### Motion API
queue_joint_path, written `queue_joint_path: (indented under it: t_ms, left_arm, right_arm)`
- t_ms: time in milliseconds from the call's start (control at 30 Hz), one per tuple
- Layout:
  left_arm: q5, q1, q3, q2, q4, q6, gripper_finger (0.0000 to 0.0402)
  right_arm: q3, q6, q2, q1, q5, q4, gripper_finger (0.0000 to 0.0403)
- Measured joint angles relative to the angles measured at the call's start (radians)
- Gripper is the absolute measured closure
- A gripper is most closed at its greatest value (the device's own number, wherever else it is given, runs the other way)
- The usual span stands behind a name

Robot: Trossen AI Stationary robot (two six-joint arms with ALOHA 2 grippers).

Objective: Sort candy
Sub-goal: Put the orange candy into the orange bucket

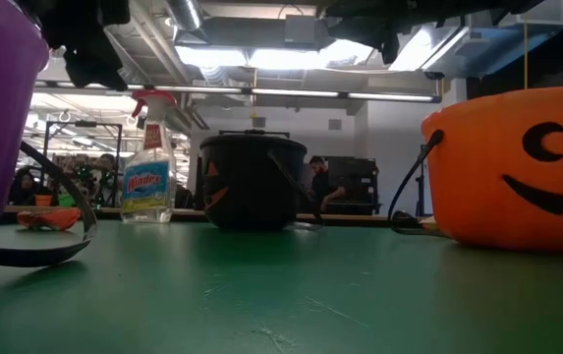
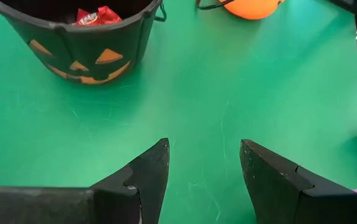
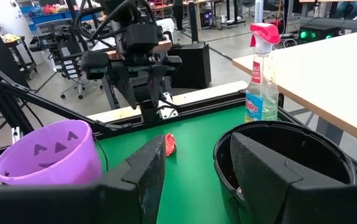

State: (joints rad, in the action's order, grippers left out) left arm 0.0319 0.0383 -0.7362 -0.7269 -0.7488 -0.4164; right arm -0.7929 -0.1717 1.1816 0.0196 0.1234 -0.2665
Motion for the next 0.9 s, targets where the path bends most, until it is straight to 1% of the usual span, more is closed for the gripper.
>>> queue_joint_path:
  t_ms: [500,900]
  left_arm:
    - [0.0,-0.013,0.003,-0.002,-0.009,-0.001,0.0218]
    - [0.0,-0.068,0.003,-0.002,-0.05,-0.1,0.0218]
  right_arm:
    - [0.0,0.001,0.0,0.0,0.0,0.002,0.0224]
    - [0.0,0.001,0.0,0.0,0.0,0.005,0.0224]
